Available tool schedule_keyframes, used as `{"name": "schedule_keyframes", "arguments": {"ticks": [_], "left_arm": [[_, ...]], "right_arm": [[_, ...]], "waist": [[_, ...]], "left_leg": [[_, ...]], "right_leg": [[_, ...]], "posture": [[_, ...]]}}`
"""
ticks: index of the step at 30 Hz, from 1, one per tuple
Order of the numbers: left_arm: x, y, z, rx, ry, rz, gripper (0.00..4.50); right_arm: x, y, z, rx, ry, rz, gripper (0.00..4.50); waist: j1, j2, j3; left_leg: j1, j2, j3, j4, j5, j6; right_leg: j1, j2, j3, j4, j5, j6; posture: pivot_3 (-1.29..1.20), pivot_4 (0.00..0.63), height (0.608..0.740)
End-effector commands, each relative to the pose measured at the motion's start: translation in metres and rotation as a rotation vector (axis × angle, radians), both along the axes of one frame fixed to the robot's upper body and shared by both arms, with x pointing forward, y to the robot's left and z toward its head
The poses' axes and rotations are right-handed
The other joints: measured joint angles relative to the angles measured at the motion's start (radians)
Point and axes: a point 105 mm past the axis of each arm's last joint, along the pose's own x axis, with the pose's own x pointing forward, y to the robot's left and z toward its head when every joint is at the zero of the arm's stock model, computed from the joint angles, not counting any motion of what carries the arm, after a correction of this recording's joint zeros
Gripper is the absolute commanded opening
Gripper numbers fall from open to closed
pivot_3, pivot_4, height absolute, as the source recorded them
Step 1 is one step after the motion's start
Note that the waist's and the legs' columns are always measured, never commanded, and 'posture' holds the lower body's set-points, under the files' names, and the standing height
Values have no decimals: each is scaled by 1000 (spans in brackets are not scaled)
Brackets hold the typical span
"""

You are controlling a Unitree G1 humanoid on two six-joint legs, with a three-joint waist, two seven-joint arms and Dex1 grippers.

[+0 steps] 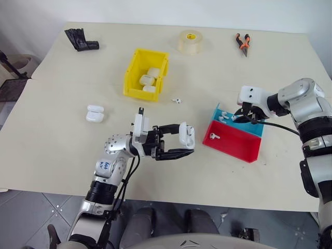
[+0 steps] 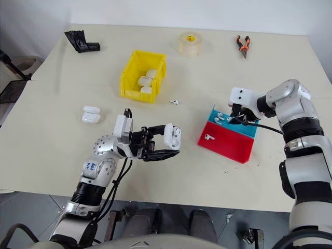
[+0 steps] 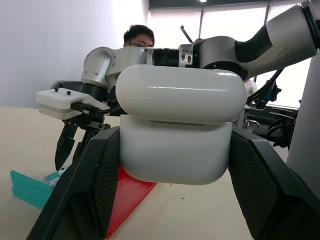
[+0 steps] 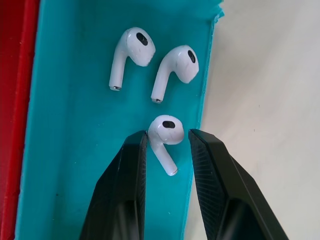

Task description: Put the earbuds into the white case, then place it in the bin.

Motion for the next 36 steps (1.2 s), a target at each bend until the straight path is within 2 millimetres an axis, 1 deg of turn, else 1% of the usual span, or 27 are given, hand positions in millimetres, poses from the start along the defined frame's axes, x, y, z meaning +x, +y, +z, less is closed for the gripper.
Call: {"name": "schedule_keyframes", "arguments": {"ticks": [1,13,16,22,24,25,28,31,33,36], "left_arm": [[-4,2,13,-37,-46,-7,2814],[-4,2,13,-38,-44,-2,2814],[-5,2,13,-36,-44,-4,2814],[-5,2,13,-36,-40,-10,2814],[-5,2,14,-37,-40,-11,2814],[-5,2,14,-37,-40,-11,2814],[-6,1,14,-39,-39,-13,2814],[-6,2,14,-36,-40,-16,2814],[-6,3,14,-29,-38,-20,2814],[-4,4,14,-19,-33,-28,2814]], "right_arm": [[-3,-1,-5,-14,13,22,1350],[-5,3,-11,-12,21,47,1350],[-4,3,-11,-4,10,39,777],[-7,2,-13,1,11,38,777],[-6,1,-10,7,1,34,777],[-6,1,-7,13,-7,33,777],[-6,1,11,76,-56,12,777],[-10,3,36,191,-101,-8,777],[-21,6,55,314,-129,-7,777],[-41,10,71,454,-158,0,777]], "waist": [[0,0,0],[0,0,0],[0,0,0],[0,0,0],[0,0,0],[0,0,0],[0,0,0],[3,0,0],[4,0,0],[10,0,0]], "left_leg": [[0,0,0,0,0,0],[0,0,0,0,0,0],[0,0,0,0,0,0],[1,0,0,0,0,0],[1,0,0,0,0,0],[1,0,0,0,0,0],[1,0,0,0,0,0],[0,0,0,0,0,0],[-1,0,0,0,0,0],[-2,0,-2,0,0,0]], "right_leg": [[0,0,0,0,0,0],[0,0,0,0,0,0],[0,0,0,0,0,0],[0,0,0,1,0,0],[0,0,0,1,0,0],[0,0,0,1,0,0],[0,0,0,1,0,0],[0,0,0,1,0,0],[-1,0,0,1,0,0],[-1,0,-1,1,0,0]], "posture": [[0,150,740],[0,150,740],[0,150,740],[0,150,740],[0,150,740],[0,150,740],[0,150,740],[0,150,740],[0,150,740],[0,150,740]]}}
